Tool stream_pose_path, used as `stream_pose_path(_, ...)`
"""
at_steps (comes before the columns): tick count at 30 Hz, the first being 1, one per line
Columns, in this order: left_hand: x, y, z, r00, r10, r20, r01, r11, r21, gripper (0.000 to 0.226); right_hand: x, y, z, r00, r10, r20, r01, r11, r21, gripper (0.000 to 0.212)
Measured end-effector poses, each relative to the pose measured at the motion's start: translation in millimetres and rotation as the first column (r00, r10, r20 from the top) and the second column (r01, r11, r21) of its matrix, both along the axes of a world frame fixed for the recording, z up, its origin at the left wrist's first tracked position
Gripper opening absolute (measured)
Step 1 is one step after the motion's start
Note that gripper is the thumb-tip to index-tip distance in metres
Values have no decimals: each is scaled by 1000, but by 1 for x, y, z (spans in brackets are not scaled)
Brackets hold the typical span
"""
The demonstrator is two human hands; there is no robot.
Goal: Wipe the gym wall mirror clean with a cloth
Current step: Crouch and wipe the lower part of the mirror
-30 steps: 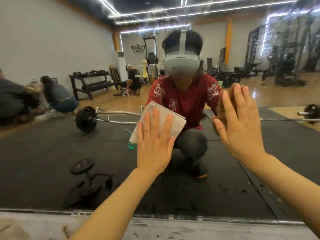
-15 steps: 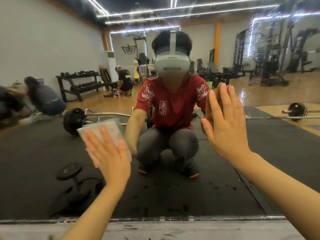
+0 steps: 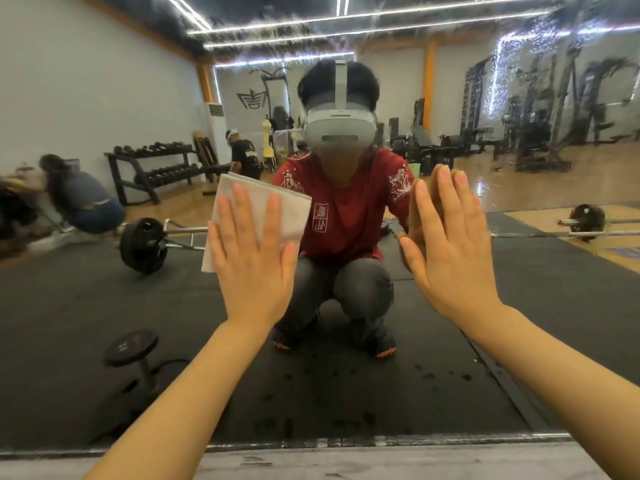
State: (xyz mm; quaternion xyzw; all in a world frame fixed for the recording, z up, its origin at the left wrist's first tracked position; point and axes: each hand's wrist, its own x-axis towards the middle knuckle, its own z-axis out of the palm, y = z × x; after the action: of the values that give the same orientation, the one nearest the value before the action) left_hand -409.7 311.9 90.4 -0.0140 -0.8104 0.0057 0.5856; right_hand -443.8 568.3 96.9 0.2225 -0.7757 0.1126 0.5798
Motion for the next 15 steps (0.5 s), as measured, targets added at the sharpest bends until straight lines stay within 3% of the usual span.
stream_pose_path(4, 4, -15, -52, 994, -4, 107, 45, 924, -381, 63, 2, -1, 0, 1000, -2, 8, 2, 1000, -3, 64)
stream_pose_path(8, 13, -23, -83, 989, 27, 144, 61, 820, -570, 71, 5, 0, 2, 1000, -1, 25, 1, 1000, -1, 65)
stream_pose_path(11, 11, -17, -46, 996, 22, 90, 31, 838, -545, 72, 6, 4, 4, 1000, 2, 11, -2, 1000, 20, 64)
stream_pose_path(15, -4, 28, 30, 999, -26, 21, 31, 955, -295, 68, 6, 8, 5, 1000, 12, -1, -12, 999, 46, 62)
